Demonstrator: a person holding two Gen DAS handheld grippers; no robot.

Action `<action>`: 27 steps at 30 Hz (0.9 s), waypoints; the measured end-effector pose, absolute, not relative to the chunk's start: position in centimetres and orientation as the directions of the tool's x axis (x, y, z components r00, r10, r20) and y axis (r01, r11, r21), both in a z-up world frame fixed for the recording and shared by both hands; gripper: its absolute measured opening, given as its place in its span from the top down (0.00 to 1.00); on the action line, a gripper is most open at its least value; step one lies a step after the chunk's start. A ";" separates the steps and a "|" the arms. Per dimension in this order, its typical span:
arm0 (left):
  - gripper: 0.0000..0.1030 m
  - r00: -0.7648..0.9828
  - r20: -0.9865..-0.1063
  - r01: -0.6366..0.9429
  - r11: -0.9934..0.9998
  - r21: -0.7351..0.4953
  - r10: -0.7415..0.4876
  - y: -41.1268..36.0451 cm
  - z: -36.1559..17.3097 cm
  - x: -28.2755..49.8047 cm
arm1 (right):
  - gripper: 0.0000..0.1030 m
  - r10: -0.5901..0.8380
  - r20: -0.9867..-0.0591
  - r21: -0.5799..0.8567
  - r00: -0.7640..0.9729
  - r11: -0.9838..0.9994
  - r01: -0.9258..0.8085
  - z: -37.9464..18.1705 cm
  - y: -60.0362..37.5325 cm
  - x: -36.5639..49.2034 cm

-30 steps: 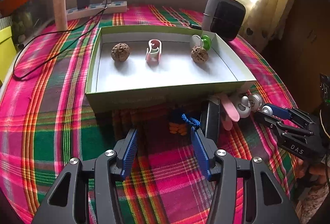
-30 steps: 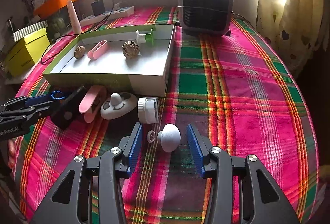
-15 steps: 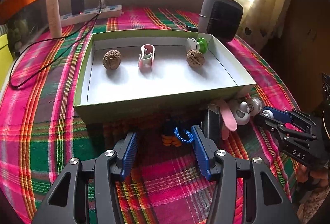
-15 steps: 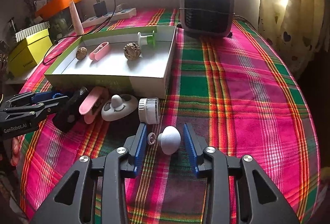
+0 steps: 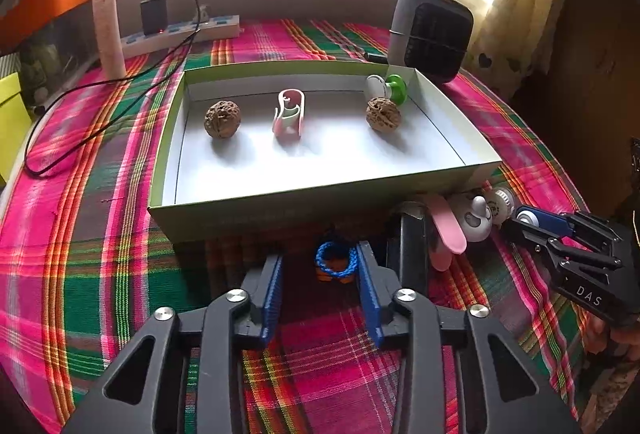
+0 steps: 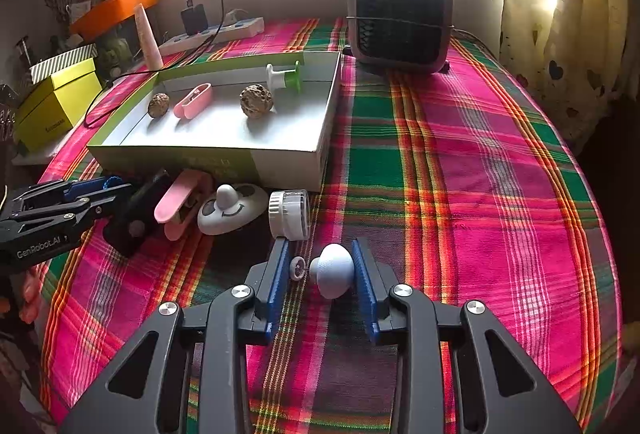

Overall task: Organize objects
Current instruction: 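Grasp the blue braided cord with the left gripper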

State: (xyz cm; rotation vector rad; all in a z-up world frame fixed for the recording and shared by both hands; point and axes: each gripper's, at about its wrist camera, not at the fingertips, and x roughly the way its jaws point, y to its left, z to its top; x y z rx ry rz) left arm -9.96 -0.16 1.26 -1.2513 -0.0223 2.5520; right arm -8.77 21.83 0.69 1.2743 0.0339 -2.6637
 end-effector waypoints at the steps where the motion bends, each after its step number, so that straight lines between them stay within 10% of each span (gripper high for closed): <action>1: 0.73 -0.578 -0.770 -0.257 -0.956 -0.141 0.269 -0.2 1.3 -9.9 | 0.68 -0.159 -0.774 0.060 -0.614 -0.982 0.178 0.7 21.8 -8.7; 27: 0.83 -0.585 -0.766 -0.254 -0.957 -0.139 0.267 -0.2 1.3 -9.9 | 0.69 -0.169 -0.767 0.071 -0.620 -0.981 0.180 0.9 21.6 -8.6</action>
